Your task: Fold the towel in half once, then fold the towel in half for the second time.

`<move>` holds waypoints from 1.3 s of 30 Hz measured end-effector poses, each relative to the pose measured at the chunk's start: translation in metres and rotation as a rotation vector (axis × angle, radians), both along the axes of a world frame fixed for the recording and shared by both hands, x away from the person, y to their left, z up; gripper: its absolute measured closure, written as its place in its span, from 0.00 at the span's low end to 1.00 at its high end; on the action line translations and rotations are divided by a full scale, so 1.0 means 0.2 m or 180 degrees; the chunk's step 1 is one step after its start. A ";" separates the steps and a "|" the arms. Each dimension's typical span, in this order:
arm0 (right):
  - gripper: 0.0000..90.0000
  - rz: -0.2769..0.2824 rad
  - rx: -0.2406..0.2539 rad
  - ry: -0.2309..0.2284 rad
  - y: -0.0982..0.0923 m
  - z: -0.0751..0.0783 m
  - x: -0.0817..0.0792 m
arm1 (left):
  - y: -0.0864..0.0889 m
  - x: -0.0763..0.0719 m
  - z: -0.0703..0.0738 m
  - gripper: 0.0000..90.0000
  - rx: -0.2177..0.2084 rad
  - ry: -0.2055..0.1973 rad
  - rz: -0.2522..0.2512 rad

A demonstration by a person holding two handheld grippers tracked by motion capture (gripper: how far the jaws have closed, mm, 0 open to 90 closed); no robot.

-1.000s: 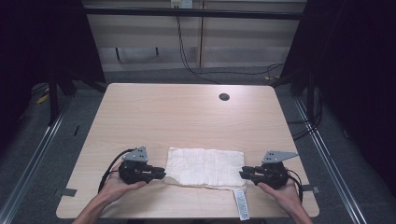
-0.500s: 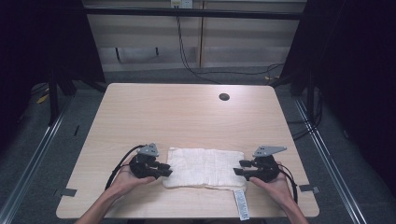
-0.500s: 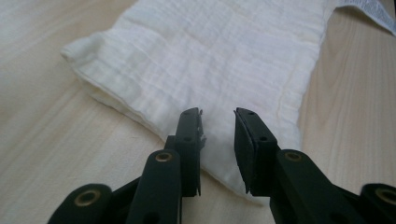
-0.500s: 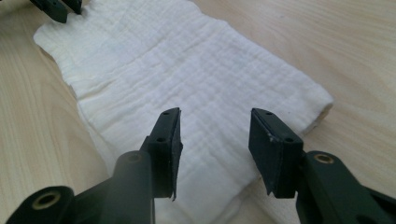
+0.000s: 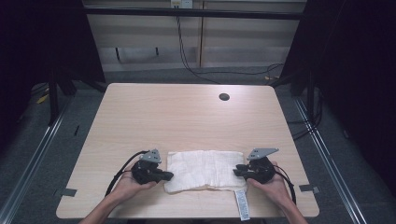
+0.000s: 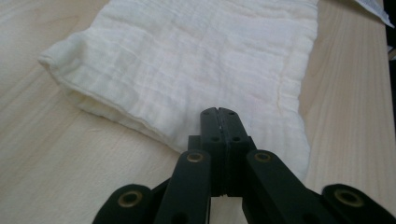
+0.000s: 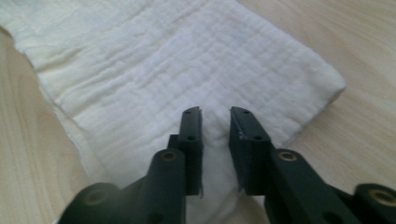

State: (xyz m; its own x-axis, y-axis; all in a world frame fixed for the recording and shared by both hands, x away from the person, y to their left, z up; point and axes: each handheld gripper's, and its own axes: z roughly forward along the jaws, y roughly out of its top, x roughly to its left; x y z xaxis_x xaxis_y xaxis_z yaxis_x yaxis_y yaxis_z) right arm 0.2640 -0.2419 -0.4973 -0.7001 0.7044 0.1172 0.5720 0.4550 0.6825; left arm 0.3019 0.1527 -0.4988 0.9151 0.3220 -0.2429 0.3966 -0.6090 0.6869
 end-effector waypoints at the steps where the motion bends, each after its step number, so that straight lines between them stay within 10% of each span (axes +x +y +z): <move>1: 0.88 -0.0012 -0.0002 0.0005 0.00 0.00 0.00 | -0.01 -0.01 0.00 1.00 0.0030 -0.0014 -0.0041; 16: 0.87 0.0104 0.0064 0.0039 -0.04 0.01 -0.08 | 0.04 -0.10 0.02 0.97 -0.0007 0.0095 -0.0109; 24: 0.78 0.0070 0.0265 -0.0101 -0.01 0.09 -0.09 | 0.09 -0.05 0.08 0.69 -0.0179 0.0008 0.0227; 39: 0.63 0.0431 0.0359 -0.0014 0.29 0.12 -0.11 | 0.09 -0.01 0.15 0.54 -0.0155 -0.0157 0.0594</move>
State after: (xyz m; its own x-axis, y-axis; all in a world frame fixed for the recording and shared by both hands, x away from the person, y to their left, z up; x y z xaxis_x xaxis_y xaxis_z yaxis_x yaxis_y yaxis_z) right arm 0.2420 -0.1845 -0.4736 -0.7883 0.5862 0.1869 0.5076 0.4480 0.7359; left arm 0.2996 0.1701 -0.4698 0.8518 0.4761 -0.2187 0.4646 -0.4936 0.7352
